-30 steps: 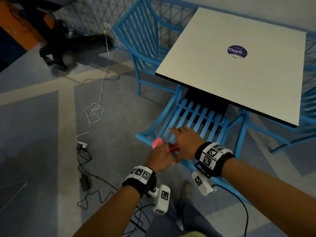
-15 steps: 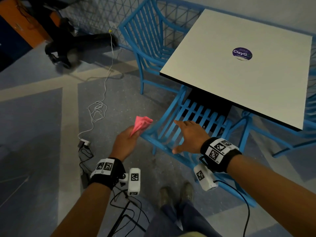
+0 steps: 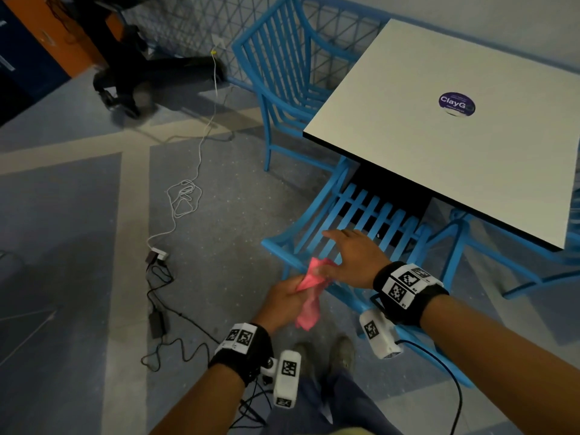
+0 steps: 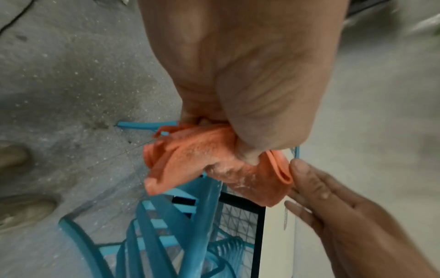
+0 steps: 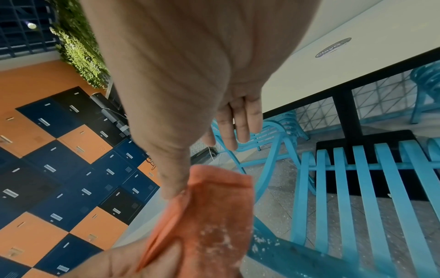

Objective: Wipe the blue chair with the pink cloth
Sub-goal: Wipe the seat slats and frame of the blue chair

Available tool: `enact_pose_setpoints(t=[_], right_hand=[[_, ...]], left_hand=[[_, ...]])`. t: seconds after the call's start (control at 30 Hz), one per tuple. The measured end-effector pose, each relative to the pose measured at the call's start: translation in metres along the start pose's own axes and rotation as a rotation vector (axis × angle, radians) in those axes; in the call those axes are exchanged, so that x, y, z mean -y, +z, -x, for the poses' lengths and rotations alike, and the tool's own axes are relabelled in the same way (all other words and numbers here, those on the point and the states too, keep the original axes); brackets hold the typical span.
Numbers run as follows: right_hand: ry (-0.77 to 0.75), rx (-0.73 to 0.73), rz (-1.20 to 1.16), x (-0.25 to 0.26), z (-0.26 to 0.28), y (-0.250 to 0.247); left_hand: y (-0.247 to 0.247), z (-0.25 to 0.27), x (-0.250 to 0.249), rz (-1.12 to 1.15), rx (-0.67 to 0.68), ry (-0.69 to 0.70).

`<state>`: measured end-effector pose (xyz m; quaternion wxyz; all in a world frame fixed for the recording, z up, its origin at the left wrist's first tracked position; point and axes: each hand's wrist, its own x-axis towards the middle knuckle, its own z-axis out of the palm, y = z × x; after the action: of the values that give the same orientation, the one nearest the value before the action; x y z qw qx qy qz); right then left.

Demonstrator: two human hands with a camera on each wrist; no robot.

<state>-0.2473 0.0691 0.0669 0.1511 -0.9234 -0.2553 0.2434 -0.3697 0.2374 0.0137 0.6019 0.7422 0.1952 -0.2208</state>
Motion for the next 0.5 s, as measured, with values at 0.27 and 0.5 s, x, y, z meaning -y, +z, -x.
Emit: enact_pose_setpoints(t=[0.27,0.5], right_hand=[[0.036,-0.040,-0.032,-0.001,0.001,-0.002],[0.044,-0.037,0.009,0.002,0.002,0.004]], left_hand=[[-0.080,0.002,-0.008,0.060,-0.444,0.019],[-0.026,-0.019,-0.006,0.031,-0.243,-0.022]])
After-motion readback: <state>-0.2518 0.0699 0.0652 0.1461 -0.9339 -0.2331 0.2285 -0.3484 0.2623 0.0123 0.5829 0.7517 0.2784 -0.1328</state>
